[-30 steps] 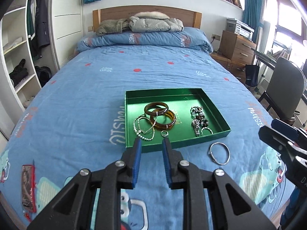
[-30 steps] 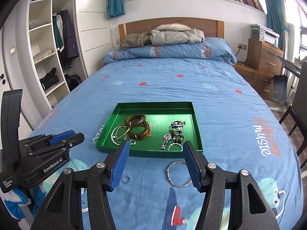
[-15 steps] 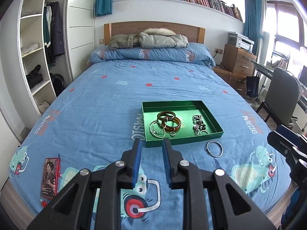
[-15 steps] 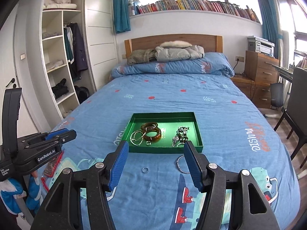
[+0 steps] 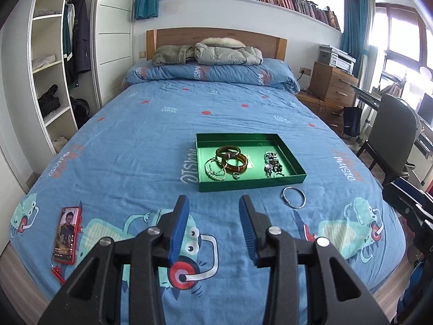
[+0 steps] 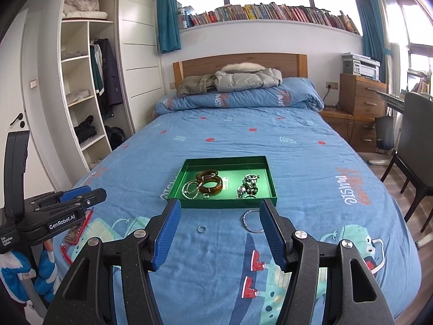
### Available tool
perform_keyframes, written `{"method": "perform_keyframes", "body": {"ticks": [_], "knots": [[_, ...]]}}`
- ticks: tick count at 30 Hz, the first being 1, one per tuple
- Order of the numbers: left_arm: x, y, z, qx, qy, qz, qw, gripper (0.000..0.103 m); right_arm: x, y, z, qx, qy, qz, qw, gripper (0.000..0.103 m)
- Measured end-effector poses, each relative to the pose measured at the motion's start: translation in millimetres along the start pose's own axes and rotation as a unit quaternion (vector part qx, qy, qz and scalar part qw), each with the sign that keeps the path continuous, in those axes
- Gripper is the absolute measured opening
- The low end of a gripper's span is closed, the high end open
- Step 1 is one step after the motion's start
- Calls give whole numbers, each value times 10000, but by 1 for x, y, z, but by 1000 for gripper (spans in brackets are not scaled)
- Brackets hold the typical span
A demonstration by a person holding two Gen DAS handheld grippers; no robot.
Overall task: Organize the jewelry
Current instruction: 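Withdraw both tools from the tray back toward the plain silver bangle and ring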
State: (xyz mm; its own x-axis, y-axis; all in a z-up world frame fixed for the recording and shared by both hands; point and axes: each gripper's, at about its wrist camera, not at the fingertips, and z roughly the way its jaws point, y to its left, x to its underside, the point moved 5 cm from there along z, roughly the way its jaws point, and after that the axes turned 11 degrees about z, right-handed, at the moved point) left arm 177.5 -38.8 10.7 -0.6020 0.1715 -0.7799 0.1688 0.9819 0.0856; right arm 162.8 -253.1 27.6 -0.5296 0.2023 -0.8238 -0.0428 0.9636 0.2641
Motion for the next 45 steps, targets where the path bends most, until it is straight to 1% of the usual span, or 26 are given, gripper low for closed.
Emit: {"method": "perform_keyframes", "body": {"ticks": [5, 12, 17, 24, 34, 45], "knots": [[11, -6, 15, 12, 145, 7, 9999, 37, 11, -18, 5, 98, 78, 129, 9998, 60], [15, -20, 28, 39, 143, 91, 9998, 37, 15, -41, 15, 169, 127, 333, 9992, 60], [19, -27, 40, 30, 273, 157, 9995, 37, 19, -51, 24, 184, 170, 417, 9988, 60], [26, -35, 61, 17, 481, 265, 9985, 37, 28, -61, 46, 188, 319, 511, 9980, 60], [38, -46, 99, 142, 768, 425, 9960, 37, 37, -81, 83, 297, 565, 608, 9961, 60], [47, -47, 142, 191, 919, 240, 9953, 37, 48, -104, 130, 402, 844, 615, 9937, 60]]}}
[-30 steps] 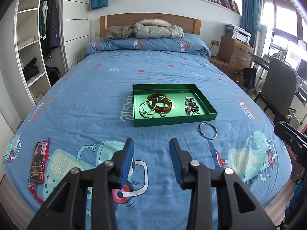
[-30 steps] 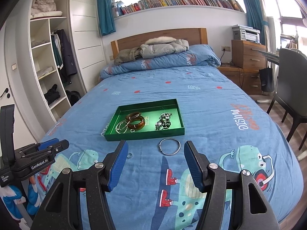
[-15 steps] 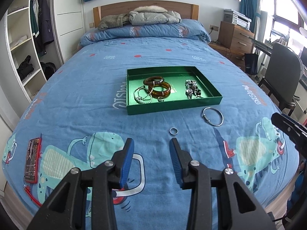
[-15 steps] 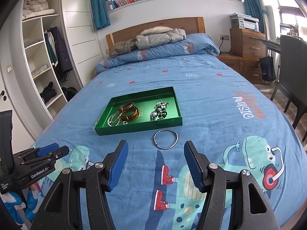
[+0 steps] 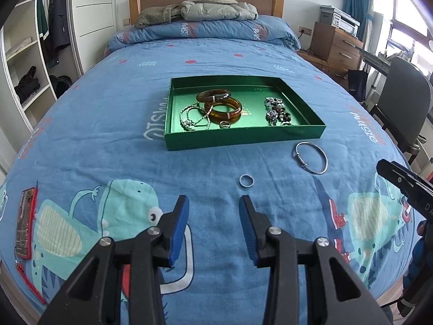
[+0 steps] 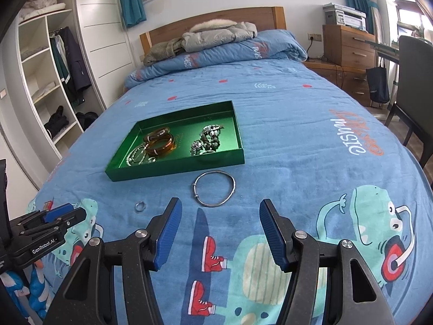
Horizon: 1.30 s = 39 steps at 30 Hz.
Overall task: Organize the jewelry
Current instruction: 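Withdraw both tools from the tray back toward the plain silver bangle and ring, then lower the left tool onto the small silver ring while the right tool grasps the plain silver bangle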
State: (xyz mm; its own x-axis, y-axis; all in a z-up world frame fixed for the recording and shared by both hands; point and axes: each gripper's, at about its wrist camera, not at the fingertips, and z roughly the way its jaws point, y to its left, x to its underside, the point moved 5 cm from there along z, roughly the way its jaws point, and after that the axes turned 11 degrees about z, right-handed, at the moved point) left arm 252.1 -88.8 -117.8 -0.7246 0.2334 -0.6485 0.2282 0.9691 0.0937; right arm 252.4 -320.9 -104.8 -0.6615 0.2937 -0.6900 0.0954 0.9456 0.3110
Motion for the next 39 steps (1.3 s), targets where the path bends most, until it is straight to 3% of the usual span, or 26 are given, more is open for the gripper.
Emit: {"method": "perform_keyframes", "body": {"ticks": [11, 25, 39], "knots": [[-6, -17, 16, -124, -100, 30, 9999, 37, -1, -16, 21, 90, -5, 102, 9999, 60], [-11, -28, 32, -219, -179, 125, 9995, 37, -4, -2, 39, -57, 16, -192, 9998, 60], [-13, -26, 52, 96, -156, -62, 9998, 41, -8, -8, 51, -57, 87, -236, 9997, 60]]}}
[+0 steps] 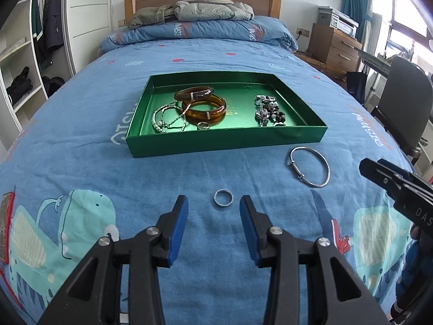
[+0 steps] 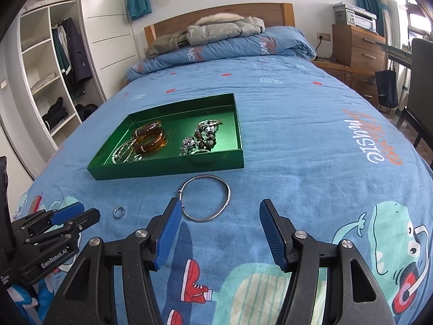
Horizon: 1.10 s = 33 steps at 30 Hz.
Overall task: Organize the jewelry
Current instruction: 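Lower the left tool onto the small silver ring while the right tool grasps the plain silver bangle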
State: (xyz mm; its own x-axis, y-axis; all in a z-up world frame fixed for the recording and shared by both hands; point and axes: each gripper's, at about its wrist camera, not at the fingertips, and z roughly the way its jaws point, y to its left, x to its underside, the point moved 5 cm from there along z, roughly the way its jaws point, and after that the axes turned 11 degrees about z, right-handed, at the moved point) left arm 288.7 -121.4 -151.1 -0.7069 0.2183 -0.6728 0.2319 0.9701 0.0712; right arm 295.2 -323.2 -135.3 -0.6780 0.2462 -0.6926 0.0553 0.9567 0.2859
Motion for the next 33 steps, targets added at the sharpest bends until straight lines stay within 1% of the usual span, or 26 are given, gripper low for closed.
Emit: {"method": "perform_keyframes", "body": {"ticks": [3, 8, 17, 19, 23, 25, 28, 31, 33], "knots": [[2, 7, 7, 156, 41, -115, 9998, 44, -1, -3, 7, 31, 53, -5, 10000, 60], [7, 0, 20, 426, 163, -7, 9990, 44, -2, -8, 25, 57, 197, 40, 9998, 60], [8, -3, 48, 394, 288, 57, 9988, 44, -8, -12, 54, 174, 437, -65, 9989, 52], [5, -3, 51, 408, 266, 75, 9988, 43, -11, -12, 62, 182, 501, -84, 9985, 49], [6, -5, 55, 401, 245, 157, 9988, 43, -13, -12, 78, 184, 693, -141, 9973, 41], [6, -5, 55, 392, 210, 198, 9988, 42, -10, -10, 87, 170, 849, -219, 9960, 41], [8, -5, 57, 389, 184, 232, 9988, 38, -6, -6, 96, 204, 965, -410, 9943, 41], [7, -7, 59, 329, 178, 286, 9989, 31, -5, -3, 103, 270, 1086, -591, 9920, 41], [6, -9, 59, 290, 161, 343, 9989, 23, -6, -2, 108, 285, 1178, -726, 9900, 40]]}}
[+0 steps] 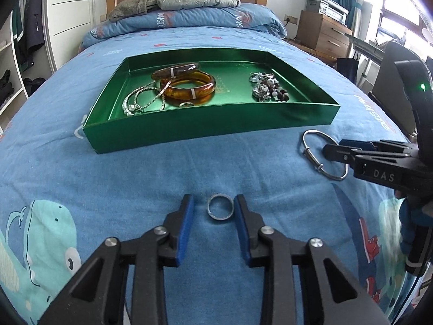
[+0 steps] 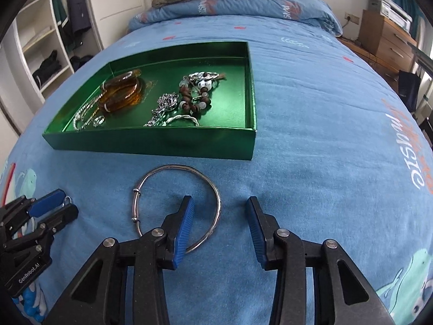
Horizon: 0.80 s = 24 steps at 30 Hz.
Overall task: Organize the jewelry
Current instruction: 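Lower the left tool onto the small silver ring while the right tool grasps the plain silver bangle, then carry the ring and bangle into the green tray and open both tools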
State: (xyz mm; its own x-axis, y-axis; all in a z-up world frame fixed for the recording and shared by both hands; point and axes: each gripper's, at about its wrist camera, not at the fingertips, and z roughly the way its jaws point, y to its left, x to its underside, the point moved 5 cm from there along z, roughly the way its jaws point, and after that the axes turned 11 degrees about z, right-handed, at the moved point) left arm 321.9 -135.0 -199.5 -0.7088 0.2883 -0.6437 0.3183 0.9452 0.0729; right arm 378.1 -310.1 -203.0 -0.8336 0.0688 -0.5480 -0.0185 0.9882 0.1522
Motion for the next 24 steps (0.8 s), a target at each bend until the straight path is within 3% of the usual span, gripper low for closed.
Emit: {"method": "perform_keyframes", "body": {"ticks": [2, 10, 14, 24], "knots": [[-1, -2, 0, -33, -4, 48, 10000, 19, -1, 1, 1, -20, 72, -75, 9999, 40], [-1, -6, -1, -203, 15, 174, 9996, 19, 1, 4, -1, -26, 49, -158, 9999, 24], [-2, -7, -2, -217, 30, 179, 9996, 19, 2, 6, -5, 11, -3, -114, 9999, 7], [-2, -5, -12, -144, -8, 122, 9998, 18, 10, 15, -24, 47, -362, -183, 9992, 4]]}}
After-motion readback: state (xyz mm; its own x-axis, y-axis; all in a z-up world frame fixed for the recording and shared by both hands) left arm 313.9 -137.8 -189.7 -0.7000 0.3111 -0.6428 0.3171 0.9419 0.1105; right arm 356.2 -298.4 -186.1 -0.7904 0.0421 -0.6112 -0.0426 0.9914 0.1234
